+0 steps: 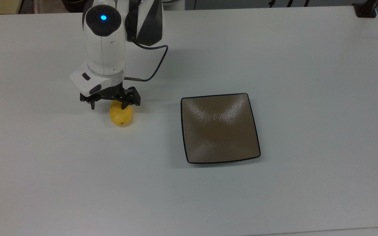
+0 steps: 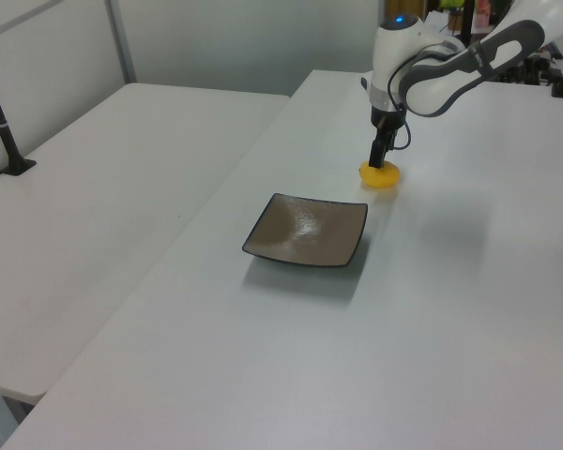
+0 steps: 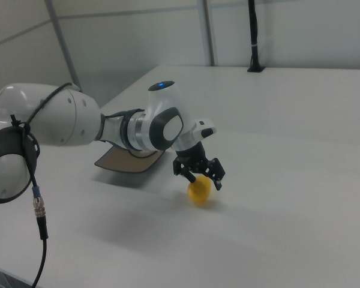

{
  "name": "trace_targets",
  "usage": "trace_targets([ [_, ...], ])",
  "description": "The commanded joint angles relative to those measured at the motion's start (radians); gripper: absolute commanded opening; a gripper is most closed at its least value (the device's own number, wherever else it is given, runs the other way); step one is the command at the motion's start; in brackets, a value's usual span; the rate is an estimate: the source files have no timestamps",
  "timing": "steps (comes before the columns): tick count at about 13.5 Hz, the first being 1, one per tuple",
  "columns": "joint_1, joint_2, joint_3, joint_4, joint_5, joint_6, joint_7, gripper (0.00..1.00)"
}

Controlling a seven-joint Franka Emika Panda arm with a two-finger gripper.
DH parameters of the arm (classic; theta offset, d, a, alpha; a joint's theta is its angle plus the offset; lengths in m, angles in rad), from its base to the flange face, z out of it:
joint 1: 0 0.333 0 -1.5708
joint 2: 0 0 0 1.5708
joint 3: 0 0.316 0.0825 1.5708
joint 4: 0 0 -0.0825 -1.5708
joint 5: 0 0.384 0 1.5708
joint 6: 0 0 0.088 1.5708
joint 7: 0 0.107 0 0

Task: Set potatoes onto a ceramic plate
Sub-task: 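Close the gripper around the yellow potato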

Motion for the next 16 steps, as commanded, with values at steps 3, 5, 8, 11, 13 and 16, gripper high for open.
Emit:
trace_targets([
  [3,0.004,0.023,0.008,0.003,-0.013,0.023,-0.004,1.0],
  [5,0.006,0.023,0.019,0.003,-0.013,0.023,-0.004,1.0],
  [8,0.02,0.034,0.025,0.003,-0.013,0.023,-0.003,1.0],
  [11,0.02,0.035,0.025,0.003,-0.013,0.023,-0.001,1.0],
  [13,0.02,0.035,0.025,0.003,-0.014,0.023,-0.009,0.9],
  [16,0.015,0.032,0.025,0.004,-0.007,0.023,-0.001,0.11],
])
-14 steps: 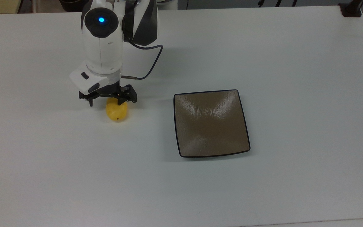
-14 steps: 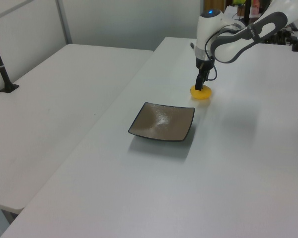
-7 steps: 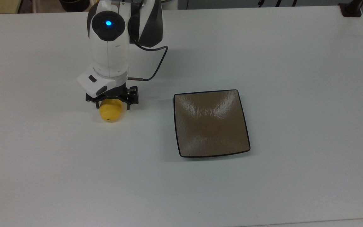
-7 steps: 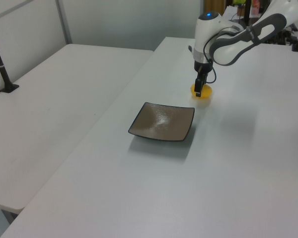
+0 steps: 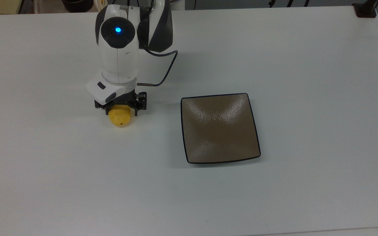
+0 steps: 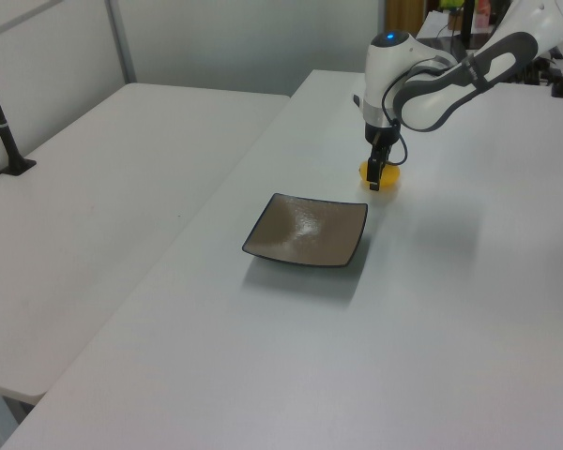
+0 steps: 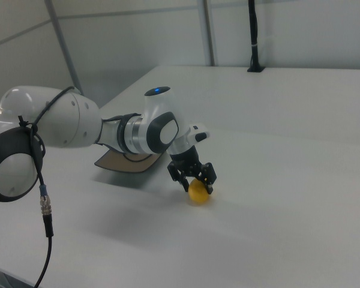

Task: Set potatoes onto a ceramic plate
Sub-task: 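Close the gripper around the yellow potato, then lift the potato and carry it over the brown square plate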

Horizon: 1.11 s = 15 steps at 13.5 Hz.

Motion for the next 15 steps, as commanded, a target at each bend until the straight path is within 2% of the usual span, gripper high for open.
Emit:
trace_targets([
  [1,-0.003,-0.004,0.0,0.0,-0.005,0.022,-0.001,0.11],
  [4,-0.004,-0.017,0.0,0.002,0.004,0.02,0.0,0.12],
  [8,-0.007,-0.023,0.0,0.057,0.024,0.004,0.002,0.14],
  [11,-0.007,-0.033,0.0,0.1,0.097,0.002,0.016,0.14],
  [15,0.014,-0.033,0.003,0.189,0.225,-0.047,0.159,0.14],
])
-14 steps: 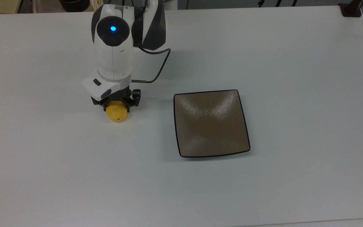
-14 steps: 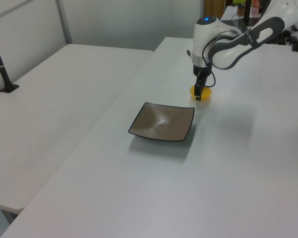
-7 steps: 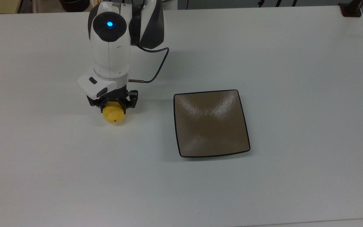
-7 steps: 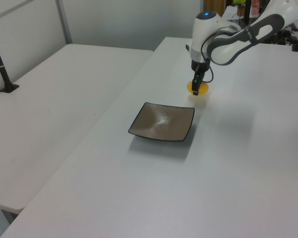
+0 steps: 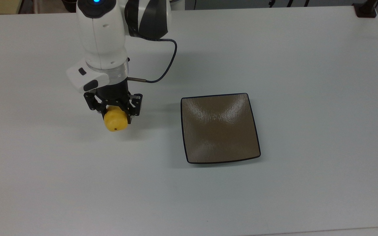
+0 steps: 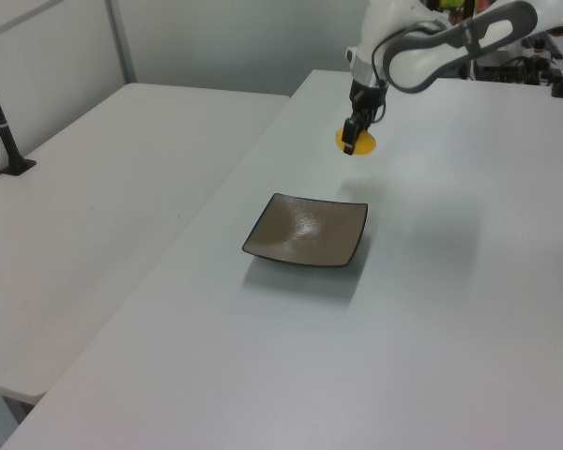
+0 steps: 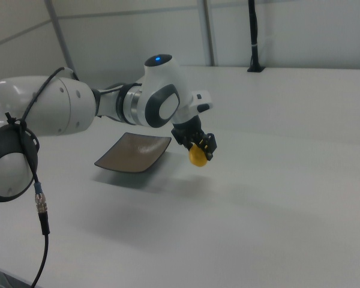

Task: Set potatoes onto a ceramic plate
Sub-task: 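Lift the potato and carry it over the brown square plate, then open the gripper to release the potato onto the plate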

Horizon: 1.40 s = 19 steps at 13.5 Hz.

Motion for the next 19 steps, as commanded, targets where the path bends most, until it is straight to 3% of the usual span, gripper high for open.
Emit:
trace_targets([
  [1,0.031,-0.012,0.002,0.041,0.095,-0.044,0.137,0.14],
  [5,0.095,-0.009,0.025,0.041,0.201,-0.045,0.266,0.14],
  [8,0.095,-0.003,0.068,0.042,0.204,-0.044,0.369,0.18],
  [10,0.1,0.013,0.126,0.044,0.206,-0.041,0.441,0.19],
  [11,0.118,0.02,0.139,0.044,0.206,-0.041,0.453,0.24],
  [12,0.135,0.023,0.141,0.044,0.204,-0.036,0.455,0.36],
  [15,0.14,0.037,0.153,0.044,0.202,-0.037,0.455,0.8],
  [19,0.14,0.034,0.164,0.044,0.202,-0.053,0.456,0.85],
])
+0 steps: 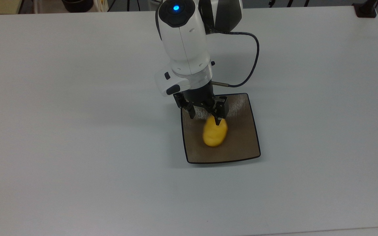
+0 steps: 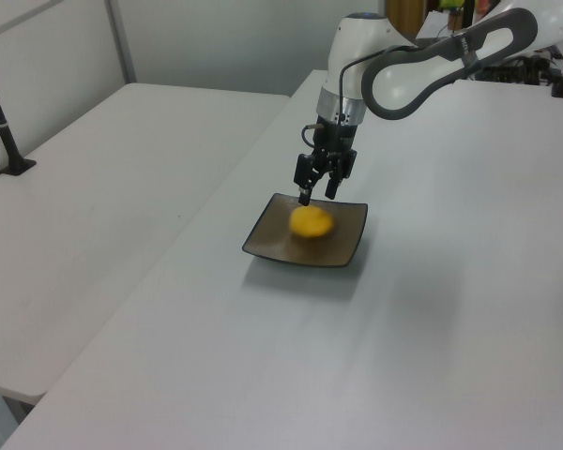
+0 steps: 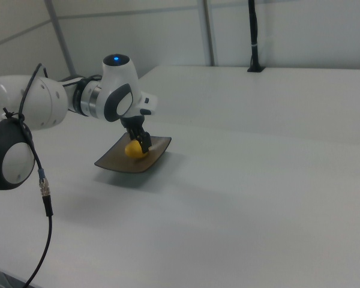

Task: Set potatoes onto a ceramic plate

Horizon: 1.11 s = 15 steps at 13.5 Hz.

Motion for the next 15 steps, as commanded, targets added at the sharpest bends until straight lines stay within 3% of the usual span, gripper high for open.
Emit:
trace_targets([
  [1,-0.003,-0.006,0.012,0.011,0.013,-0.057,0.01,0.94],
  [2,-0.005,-0.01,0.012,0.013,0.012,-0.071,0.01,1.0],
  [8,-0.005,-0.102,0.012,-0.001,-0.024,-0.223,-0.111,1.0],
  [13,-0.003,-0.26,0.001,-0.125,-0.021,-0.364,-0.272,1.0],
  [15,-0.005,-0.358,-0.011,-0.224,-0.021,-0.386,-0.361,1.0],
])
